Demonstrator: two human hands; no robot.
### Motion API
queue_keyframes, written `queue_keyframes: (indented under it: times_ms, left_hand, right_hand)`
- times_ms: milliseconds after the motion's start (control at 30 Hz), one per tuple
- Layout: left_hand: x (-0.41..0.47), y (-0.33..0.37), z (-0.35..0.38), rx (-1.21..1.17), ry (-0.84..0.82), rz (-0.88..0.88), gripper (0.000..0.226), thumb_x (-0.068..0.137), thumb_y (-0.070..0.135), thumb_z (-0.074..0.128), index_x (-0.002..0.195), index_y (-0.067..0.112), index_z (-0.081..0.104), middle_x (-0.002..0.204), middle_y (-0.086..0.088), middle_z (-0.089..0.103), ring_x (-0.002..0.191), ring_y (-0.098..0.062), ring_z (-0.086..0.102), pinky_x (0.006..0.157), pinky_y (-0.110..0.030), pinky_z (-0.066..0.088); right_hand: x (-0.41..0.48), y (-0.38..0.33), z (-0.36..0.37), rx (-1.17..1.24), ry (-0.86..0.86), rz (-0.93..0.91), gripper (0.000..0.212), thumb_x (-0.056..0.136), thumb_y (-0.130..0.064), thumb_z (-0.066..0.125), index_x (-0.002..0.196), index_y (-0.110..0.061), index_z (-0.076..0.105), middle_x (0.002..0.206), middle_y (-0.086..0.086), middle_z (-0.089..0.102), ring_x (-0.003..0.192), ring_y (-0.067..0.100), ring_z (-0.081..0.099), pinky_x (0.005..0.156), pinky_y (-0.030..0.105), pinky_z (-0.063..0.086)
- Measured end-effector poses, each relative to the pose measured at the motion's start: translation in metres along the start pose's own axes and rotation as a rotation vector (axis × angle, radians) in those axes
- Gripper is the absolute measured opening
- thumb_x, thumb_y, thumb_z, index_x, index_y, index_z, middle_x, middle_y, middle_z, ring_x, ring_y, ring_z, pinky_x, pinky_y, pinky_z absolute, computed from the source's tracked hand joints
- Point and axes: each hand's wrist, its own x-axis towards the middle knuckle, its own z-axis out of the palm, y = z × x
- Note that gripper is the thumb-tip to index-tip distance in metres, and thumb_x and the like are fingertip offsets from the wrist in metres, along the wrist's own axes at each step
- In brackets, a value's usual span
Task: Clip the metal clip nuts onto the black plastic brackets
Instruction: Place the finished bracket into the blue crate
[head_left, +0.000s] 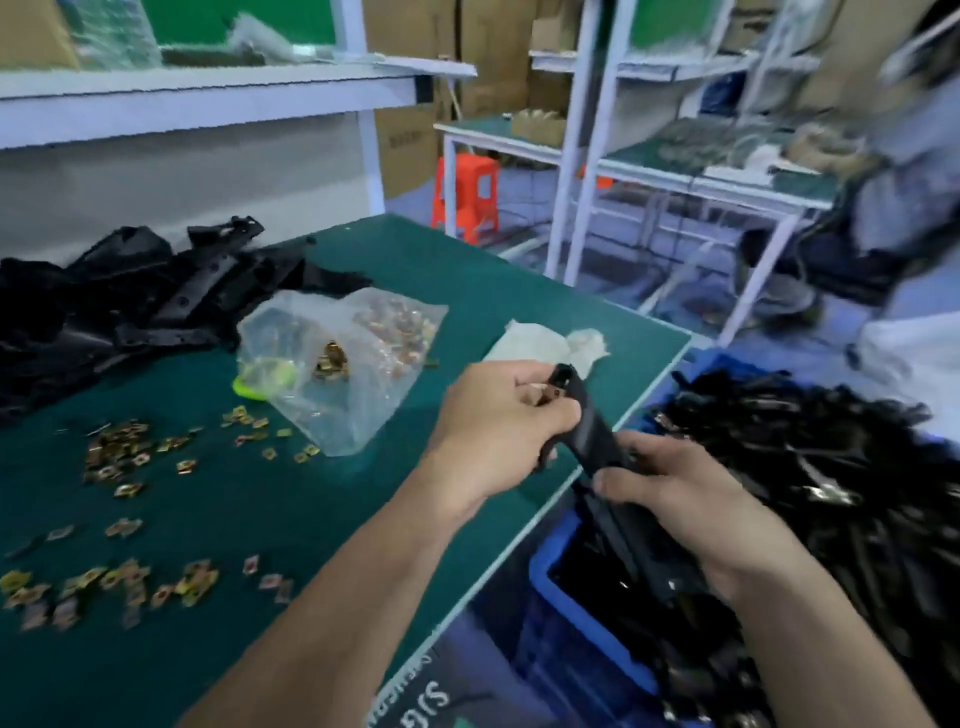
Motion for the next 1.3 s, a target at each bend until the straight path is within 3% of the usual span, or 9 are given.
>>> queue_keyframes:
  times_ms: [233,333,500,633,700,767,933,1133,1300]
  left_hand:
    - [0.017,-0.030,0.123,0.007,-0.199,-0.162,0.026,0.062,0.032,0.078,0.088,0.034,0.074,0.068,0.008,0.073,0.059,-0.008,0.062,0.066,-0.031,0.052]
    - [0.029,-0.047,0.168,-0.095,-0.230,-0.272,0.039,0.080,0.019,0.085,0.118,0.019,0.074,0.097,0.000,0.078,0.086,-0.014,0.072,0.086,-0.040,0.060]
    - [0.046,-0.051,0.226,-0.369,-0.350,-0.522,0.046,0.095,0.004,0.069,0.139,0.014,0.060,0.113,0.000,0.068,0.091,-0.014,0.068,0.069,-0.024,0.059]
    - [0.048,-0.069,0.261,-0.198,-0.547,-0.487,0.059,0.099,0.008,0.064,0.153,0.021,0.047,0.156,-0.004,0.047,0.132,-0.020,0.054,0.104,-0.029,0.048]
    - [0.042,-0.082,0.271,-0.096,-0.562,-0.451,0.062,0.097,0.007,0.064,0.153,0.026,0.048,0.157,-0.005,0.046,0.125,-0.016,0.057,0.094,-0.015,0.045]
    - [0.038,-0.095,0.277,-0.027,-0.527,-0.443,0.061,0.095,0.007,0.064,0.150,0.030,0.051,0.154,-0.005,0.050,0.116,-0.013,0.058,0.083,-0.010,0.042]
    - [0.036,-0.117,0.278,-0.042,-0.527,-0.502,0.071,0.095,0.011,0.062,0.158,0.033,0.037,0.166,-0.002,0.032,0.147,-0.021,0.037,0.105,-0.028,0.034]
    - [0.048,-0.097,0.254,-0.219,-0.414,-0.426,0.070,0.090,0.006,0.069,0.154,0.019,0.045,0.153,-0.004,0.051,0.125,-0.016,0.059,0.102,-0.035,0.054]
    - [0.065,-0.056,0.194,-0.151,-0.173,-0.218,0.029,0.088,0.002,0.067,0.105,0.022,0.080,0.099,0.001,0.079,0.091,-0.016,0.073,0.089,-0.029,0.057]
  right_hand:
    - [-0.051,0.073,-0.094,-0.104,0.119,0.237,0.015,0.091,0.004,0.067,0.081,-0.008,0.064,0.065,0.004,0.057,0.053,0.012,0.049,0.051,0.019,0.037]
    - [-0.063,0.101,-0.114,0.016,0.256,0.263,0.021,0.090,0.011,0.063,0.096,-0.006,0.074,0.083,0.011,0.074,0.070,0.019,0.067,0.064,0.023,0.051]
    - [-0.046,0.144,-0.150,0.195,0.658,0.316,0.022,0.093,0.003,0.065,0.095,-0.014,0.079,0.089,0.012,0.077,0.078,0.028,0.073,0.072,0.038,0.060]
    - [-0.016,0.183,-0.170,0.256,0.896,0.428,0.018,0.091,-0.005,0.069,0.108,-0.009,0.073,0.085,0.014,0.076,0.077,0.031,0.071,0.078,0.053,0.062]
    - [-0.004,0.198,-0.172,0.243,0.941,0.532,0.030,0.091,-0.008,0.069,0.122,-0.010,0.068,0.093,0.015,0.074,0.087,0.034,0.071,0.086,0.056,0.060]
    - [0.004,0.208,-0.169,0.211,0.956,0.587,0.040,0.090,-0.009,0.068,0.130,-0.012,0.065,0.096,0.013,0.073,0.088,0.032,0.070,0.084,0.051,0.061]
    - [-0.005,0.201,-0.149,-0.031,1.040,0.549,0.061,0.083,-0.014,0.066,0.142,-0.020,0.053,0.094,0.003,0.069,0.078,0.018,0.065,0.061,0.030,0.049]
    - [-0.005,0.155,-0.117,-0.261,0.951,0.412,0.035,0.084,-0.017,0.061,0.117,-0.027,0.068,0.090,0.001,0.074,0.074,0.021,0.071,0.071,0.040,0.059]
    - [0.030,0.084,-0.073,-0.470,0.840,0.180,0.020,0.081,-0.033,0.061,0.096,-0.030,0.074,0.082,-0.006,0.068,0.089,0.029,0.065,0.073,0.034,0.049]
